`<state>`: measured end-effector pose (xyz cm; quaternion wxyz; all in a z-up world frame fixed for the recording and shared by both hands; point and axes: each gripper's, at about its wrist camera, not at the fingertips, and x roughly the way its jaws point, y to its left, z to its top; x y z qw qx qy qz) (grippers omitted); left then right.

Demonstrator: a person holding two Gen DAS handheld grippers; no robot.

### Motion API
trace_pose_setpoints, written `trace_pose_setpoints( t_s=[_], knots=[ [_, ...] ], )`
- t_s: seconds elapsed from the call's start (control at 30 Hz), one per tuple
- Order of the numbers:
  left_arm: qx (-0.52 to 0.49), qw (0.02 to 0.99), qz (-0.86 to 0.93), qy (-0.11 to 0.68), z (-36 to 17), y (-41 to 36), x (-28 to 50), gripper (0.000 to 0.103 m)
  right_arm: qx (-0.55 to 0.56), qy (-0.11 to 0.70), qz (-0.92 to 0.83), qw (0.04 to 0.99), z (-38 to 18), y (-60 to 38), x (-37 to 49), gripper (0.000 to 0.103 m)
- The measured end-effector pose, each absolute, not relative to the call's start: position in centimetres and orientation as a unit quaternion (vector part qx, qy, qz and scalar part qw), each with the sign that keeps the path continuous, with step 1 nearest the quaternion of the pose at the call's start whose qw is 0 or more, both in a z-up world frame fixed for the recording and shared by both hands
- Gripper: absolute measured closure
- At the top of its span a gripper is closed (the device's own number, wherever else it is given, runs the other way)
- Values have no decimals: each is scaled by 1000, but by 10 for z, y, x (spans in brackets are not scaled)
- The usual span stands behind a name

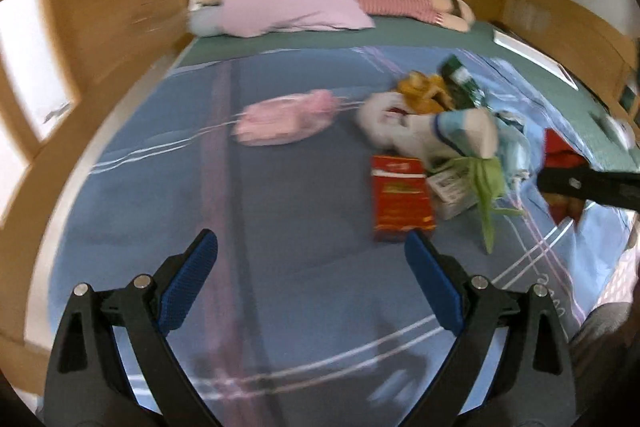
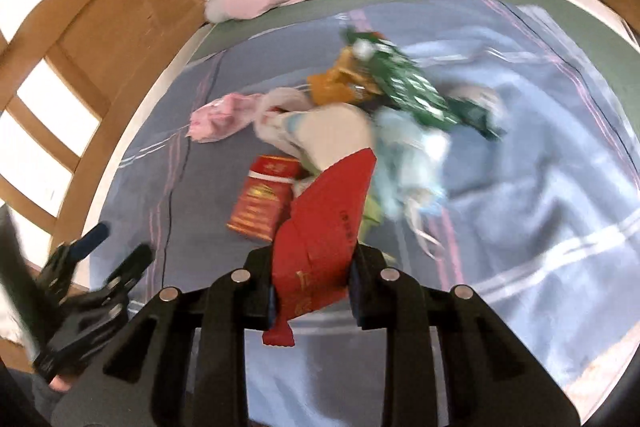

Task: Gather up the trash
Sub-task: 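Grasp the red cigarette box with the left tool, then carry the box and packet to the bin and release both tools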

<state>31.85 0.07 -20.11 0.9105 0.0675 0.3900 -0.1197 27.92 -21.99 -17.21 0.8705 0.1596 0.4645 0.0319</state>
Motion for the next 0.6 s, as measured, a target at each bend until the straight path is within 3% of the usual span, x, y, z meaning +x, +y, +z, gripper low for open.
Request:
trace_pose_setpoints(
  t_s=[0.4, 0.43, 0.57, 0.6],
  knots=[
    [112, 873, -149, 450, -273, -80, 368, 10, 240, 451, 11, 860, -188, -286, 244, 75],
    [110, 870, -146, 457, -278, -80, 372, 14, 242, 450, 11, 860, -188, -287, 242, 75],
    [94, 872, -148, 457, -281, -76, 376, 47, 244, 446, 14, 861, -186, -289, 242, 75],
    [97, 872, -147, 457, -279, -76, 376, 47, 243, 445, 15, 862, -185, -289, 241, 75]
  ],
)
